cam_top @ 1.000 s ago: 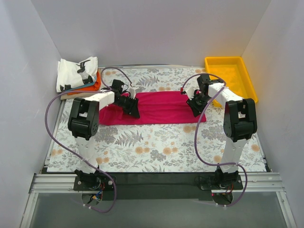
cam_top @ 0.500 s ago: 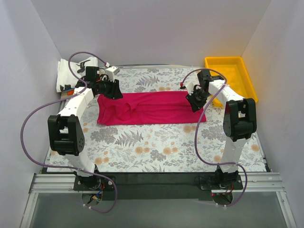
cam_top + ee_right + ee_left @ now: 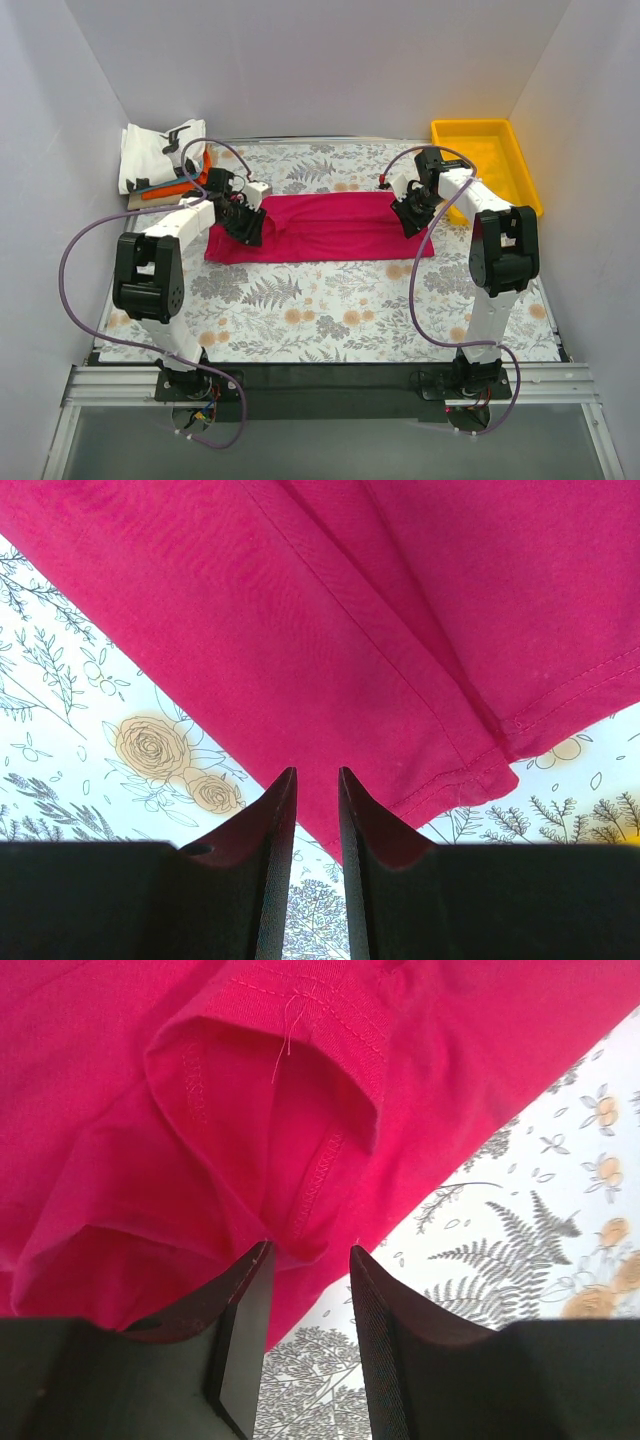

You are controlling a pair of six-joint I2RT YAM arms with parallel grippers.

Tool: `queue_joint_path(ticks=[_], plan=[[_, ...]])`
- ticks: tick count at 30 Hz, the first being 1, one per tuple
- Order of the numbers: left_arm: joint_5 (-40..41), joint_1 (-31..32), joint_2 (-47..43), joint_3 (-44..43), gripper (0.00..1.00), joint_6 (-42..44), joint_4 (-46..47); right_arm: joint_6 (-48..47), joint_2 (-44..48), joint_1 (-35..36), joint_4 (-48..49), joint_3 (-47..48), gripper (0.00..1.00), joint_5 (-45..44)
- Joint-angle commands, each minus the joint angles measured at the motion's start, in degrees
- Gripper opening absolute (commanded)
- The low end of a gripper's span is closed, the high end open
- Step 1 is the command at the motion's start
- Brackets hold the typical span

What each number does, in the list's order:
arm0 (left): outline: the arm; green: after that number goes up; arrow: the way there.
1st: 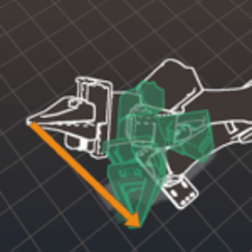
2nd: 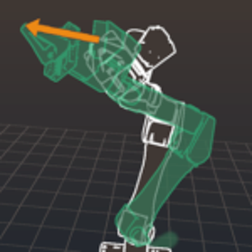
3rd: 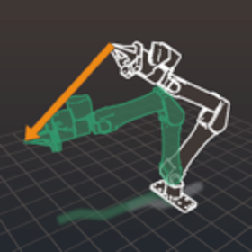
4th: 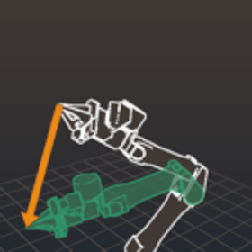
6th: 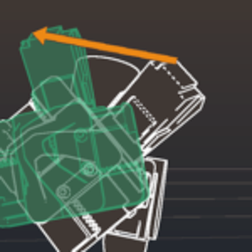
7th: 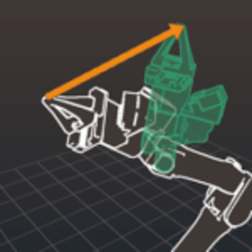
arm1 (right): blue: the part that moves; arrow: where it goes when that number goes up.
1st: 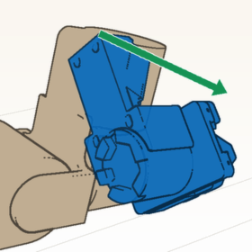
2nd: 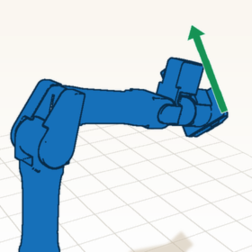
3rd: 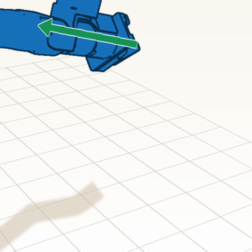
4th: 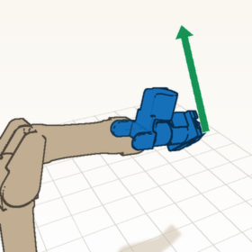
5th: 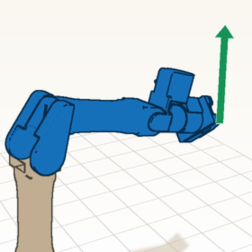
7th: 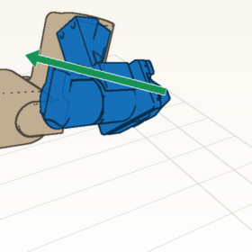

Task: Fold and stack the t-shirts
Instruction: Fold the tshirt

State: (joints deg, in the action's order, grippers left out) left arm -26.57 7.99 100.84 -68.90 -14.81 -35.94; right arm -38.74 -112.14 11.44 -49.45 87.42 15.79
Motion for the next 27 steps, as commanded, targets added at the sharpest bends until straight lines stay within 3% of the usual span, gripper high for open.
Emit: queue_joint_path(ticks=[1, 7, 13, 23, 27], plan=[[6.17, 1.85, -0.3, 0.61, 0.35, 3.38, 1.93, 0.33, -0.28, 0.33, -0.65, 0.21, 0.26, 0.82], [10.22, 3.26, 1.9, -0.7, 0.31, 3.56, 3.07, 0.16, -0.45, 0.25, -0.65, 0.12, 0.26, 0.56], [11.8, 3.44, 4.1, -6.06, 0.0, 4.09, 1.84, -0.37, -0.45, 0.34, -0.65, -0.14, 0.26, 0.03], [11.36, 3.44, 10.6, -21.44, 0.0, 4.7, 1.84, -0.46, -0.72, 0.34, -0.56, -0.4, 0.25, 0.21], [13.81, 3.44, 14.03, -24.34, 0.0, 4.0, 6.83, -0.46, -0.8, 0.34, -0.47, -0.67, 0.25, 0.38]])
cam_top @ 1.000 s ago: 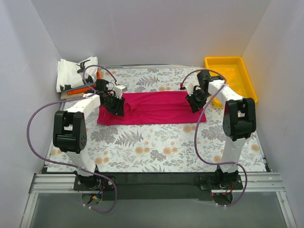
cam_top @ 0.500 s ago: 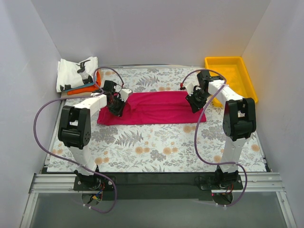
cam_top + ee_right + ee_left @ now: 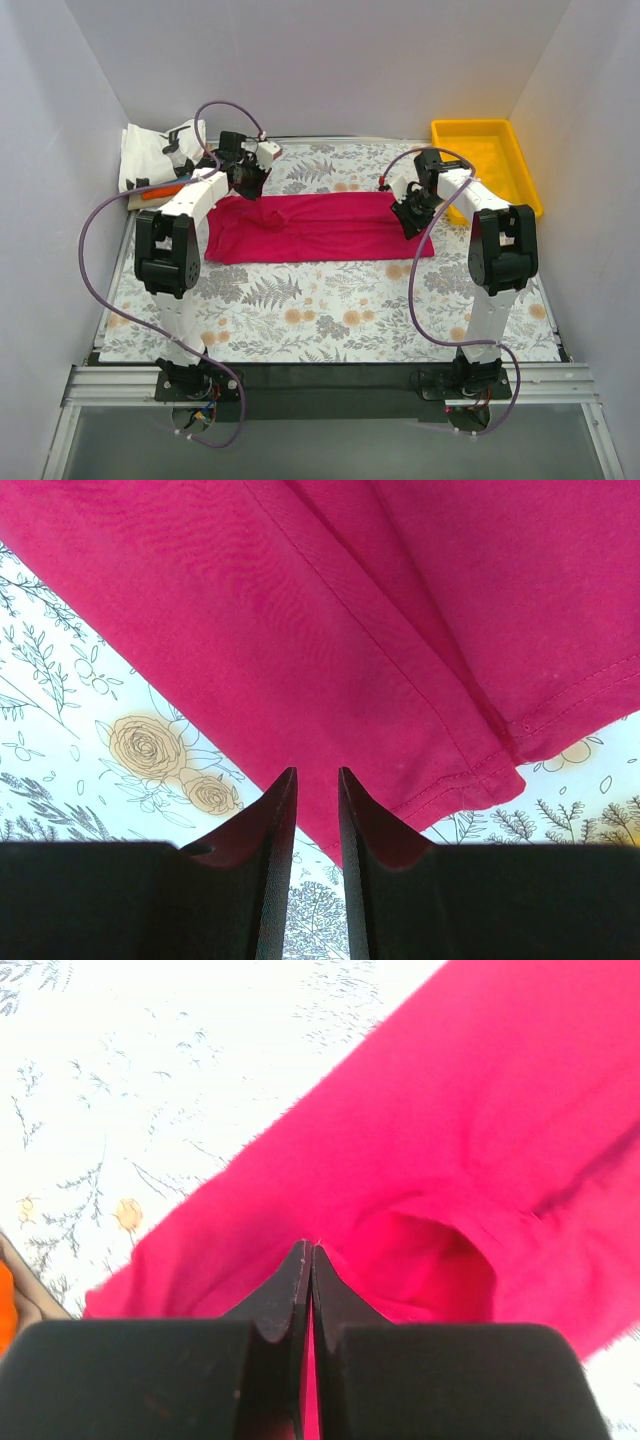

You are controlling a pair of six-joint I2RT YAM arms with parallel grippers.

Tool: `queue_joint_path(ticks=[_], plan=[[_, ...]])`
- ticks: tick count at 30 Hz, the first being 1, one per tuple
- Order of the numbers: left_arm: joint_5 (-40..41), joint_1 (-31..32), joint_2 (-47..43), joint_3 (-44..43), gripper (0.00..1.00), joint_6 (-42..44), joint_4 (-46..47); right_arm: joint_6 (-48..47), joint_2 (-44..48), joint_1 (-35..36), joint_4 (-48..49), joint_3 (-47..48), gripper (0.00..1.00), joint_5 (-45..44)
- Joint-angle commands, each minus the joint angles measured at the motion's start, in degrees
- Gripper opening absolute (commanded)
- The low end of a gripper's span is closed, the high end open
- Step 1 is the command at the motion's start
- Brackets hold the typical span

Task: Fold and stack the t-shirts
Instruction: Fold the tshirt

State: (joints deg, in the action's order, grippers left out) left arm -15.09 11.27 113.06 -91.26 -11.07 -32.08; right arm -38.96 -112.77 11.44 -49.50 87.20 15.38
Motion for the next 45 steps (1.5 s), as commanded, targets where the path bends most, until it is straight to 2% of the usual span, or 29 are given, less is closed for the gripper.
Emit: queue_joint_path(ticks=[1, 7, 12, 13, 14, 15, 18, 20, 24, 26, 29, 32, 35, 41, 45], plan=[[2.7, 0.16, 2.95, -3.12, 0.0, 0.0, 3.94, -0.24, -0.08, 0.34, -0.34, -0.54, 0.26, 0.8], [5.33, 0.16, 7.88, -7.26, 0.0, -2.2, 7.99, -0.24, -0.26, 0.33, -0.51, -0.54, 0.26, 0.71], [9.54, 0.07, 9.29, -6.91, 0.0, -3.87, 12.82, -0.24, -0.17, 0.33, -0.43, -0.63, 0.25, 0.8], [10.25, 0.07, 9.38, -7.26, 0.03, -4.74, 13.0, -0.24, -0.17, 0.34, -0.43, -0.63, 0.25, 0.8], [10.17, -0.1, 9.38, -7.7, 0.1, -5.18, 12.83, -0.24, -0.26, 0.34, -0.51, -0.63, 0.25, 0.88], [10.17, -0.11, 8.59, -7.79, 0.24, -5.71, 12.57, -0.24, -0.17, 0.34, -0.51, -0.54, 0.26, 0.88], [10.78, -0.8, 6.31, -6.56, 0.39, -8.08, 12.74, 0.02, -0.17, 0.34, -0.52, 0.34, 0.26, 0.79], [8.96, -1.42, 3.32, -5.51, 0.39, -10.62, 11.69, 0.2, -0.17, 0.34, -0.52, 0.69, 0.26, 1.15], [5.7, -2.13, -2.3, -0.24, 0.28, -12.48, 8.79, 0.38, -0.26, 0.34, -0.6, 0.96, 0.25, 1.5], [5.16, -2.13, -3.62, 2.22, 0.12, -13.53, 5.21, 0.38, -0.17, 0.33, -0.51, 0.87, 0.26, 1.59], [0.26, -2.13, -5.2, 6.7, 0.03, -14.33, 1.07, 0.38, -0.08, 0.34, -0.51, 0.69, 0.26, 1.5], [-2.74, -0.72, -6.35, 11.17, 0.09, -13.63, -0.44, 0.29, 0.01, 0.33, -0.6, 0.69, 0.26, 1.32], [-4.33, 0.24, -6.01, 12.6, 0.09, -14.59, -1.23, 0.29, -0.08, 0.34, -0.6, 0.69, 0.26, 1.15], [-5.73, 1.56, -2.32, 9.88, 0.09, -17.4, -0.28, 0.38, -0.17, 0.25, -0.52, 0.61, 0.26, 1.06], [-5.74, 2.44, 0.14, 4.71, 0.1, -19.6, 1.84, 0.38, -0.43, 0.34, -0.6, 0.34, 0.26, 1.23]])
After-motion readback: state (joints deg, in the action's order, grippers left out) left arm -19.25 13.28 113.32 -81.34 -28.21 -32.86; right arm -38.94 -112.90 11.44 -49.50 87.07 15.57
